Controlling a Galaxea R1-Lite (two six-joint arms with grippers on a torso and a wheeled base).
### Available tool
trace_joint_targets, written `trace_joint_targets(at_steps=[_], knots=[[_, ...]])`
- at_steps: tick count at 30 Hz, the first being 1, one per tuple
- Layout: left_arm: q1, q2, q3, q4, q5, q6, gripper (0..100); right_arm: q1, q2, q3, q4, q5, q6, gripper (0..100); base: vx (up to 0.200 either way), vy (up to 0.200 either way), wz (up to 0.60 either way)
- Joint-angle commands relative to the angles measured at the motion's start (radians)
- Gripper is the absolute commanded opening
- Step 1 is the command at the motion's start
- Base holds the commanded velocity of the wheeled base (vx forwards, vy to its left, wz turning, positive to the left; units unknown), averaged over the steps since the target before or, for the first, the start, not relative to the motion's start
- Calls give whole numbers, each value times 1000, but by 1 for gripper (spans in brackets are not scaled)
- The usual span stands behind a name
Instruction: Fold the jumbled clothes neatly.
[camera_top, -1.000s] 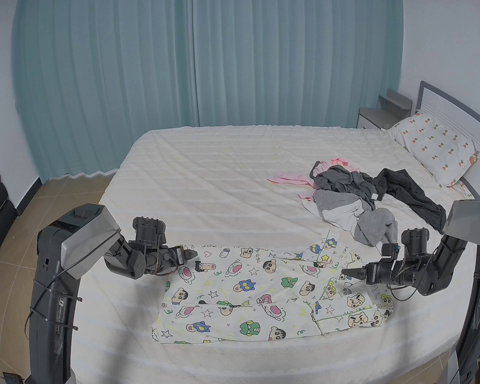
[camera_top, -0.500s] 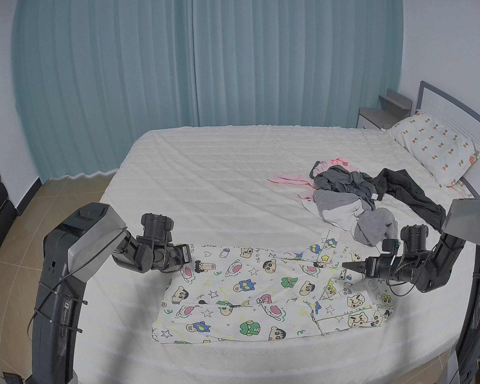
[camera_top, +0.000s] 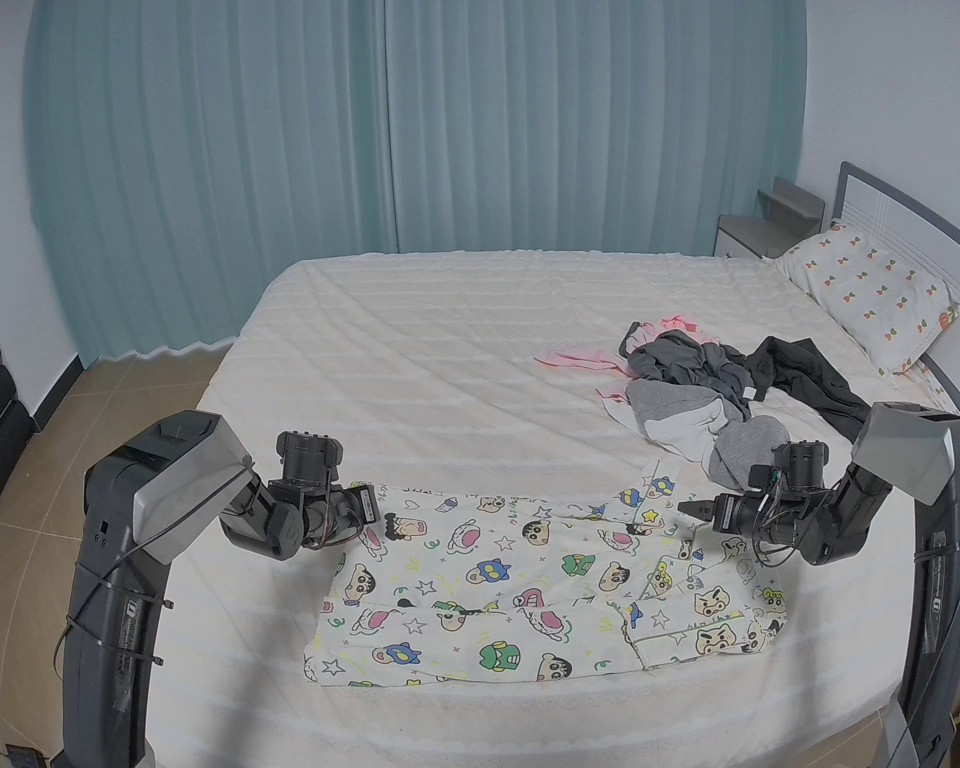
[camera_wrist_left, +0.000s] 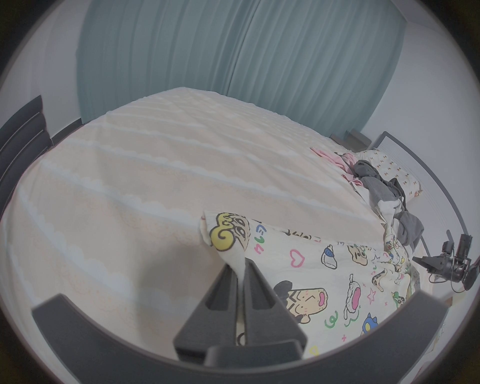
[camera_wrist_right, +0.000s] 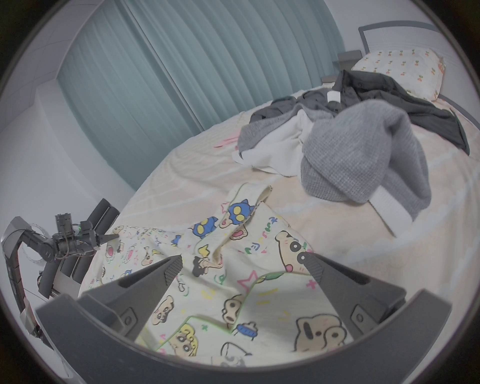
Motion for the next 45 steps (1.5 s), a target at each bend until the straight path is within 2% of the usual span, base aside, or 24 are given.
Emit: trace_joint_targets(at_steps=[1, 3, 4, 5, 6, 8, 10, 13, 20, 31, 35, 38, 39, 40, 41, 43, 44, 45], knots=[[1, -16, 23, -8, 15, -1, 0, 21, 48, -48, -1, 1, 26, 100, 0, 0, 0], [1, -14, 33, -14, 15, -1, 0, 46, 7, -36, -24, 1, 101, 100, 0, 0, 0], [1, -14, 33, -14, 15, -1, 0, 47, 4, -36, -27, 1, 109, 100, 0, 0, 0], [1, -14, 38, -18, 17, -1, 0, 73, -25, -22, -63, 1, 196, 100, 0, 0, 0], [1, -14, 42, -21, 17, -1, 0, 90, -33, -22, -95, 1, 244, 100, 0, 0, 0], [-1, -16, 44, -21, 17, -1, 0, 118, -31, -25, -139, -4, 290, 100, 0, 0, 0], [-1, -16, 44, -21, 17, -1, 0, 121, -30, -25, -144, -5, 293, 100, 0, 0, 0], [-2, -16, 46, -21, 17, -1, 0, 173, 4, -35, -144, -33, 307, 100, 0, 0, 0], [-2, -17, 55, -23, 17, -1, 0, 216, 90, -91, -87, -125, 305, 100, 0, 0, 0], [-4, -16, 87, -57, 17, -1, 0, 224, 85, -150, 45, -156, 307, 100, 0, 0, 0], [-2, -16, 90, -57, 18, -1, 0, 239, 123, -271, 63, -171, 310, 100, 0, 0, 0], [-4, -17, 90, -57, 20, -1, 0, 254, 162, -355, 60, -217, 340, 100, 0, 0, 0], [-4, -17, 90, -57, 20, -1, 0, 260, 177, -410, 54, -249, 402, 100, 0, 0, 0], [-4, -17, 90, -57, 20, -1, 0, 260, 179, -418, 54, -252, 409, 100, 0, 0, 0], [-4, -17, 90, -57, 24, -1, 0, 270, 176, -470, 37, -264, 524, 100, 0, 0, 0], [-4, -16, 90, -57, 34, -1, 0, 270, 169, -492, -4, -263, 595, 100, 0, 0, 0], [-4, -16, 90, -57, 34, -1, 0, 270, 169, -492, -4, -263, 595, 100, 0, 0, 0], [-2, -16, 90, -57, 37, -1, 0, 265, 166, -507, -72, -261, 626, 100, 0, 0, 0]])
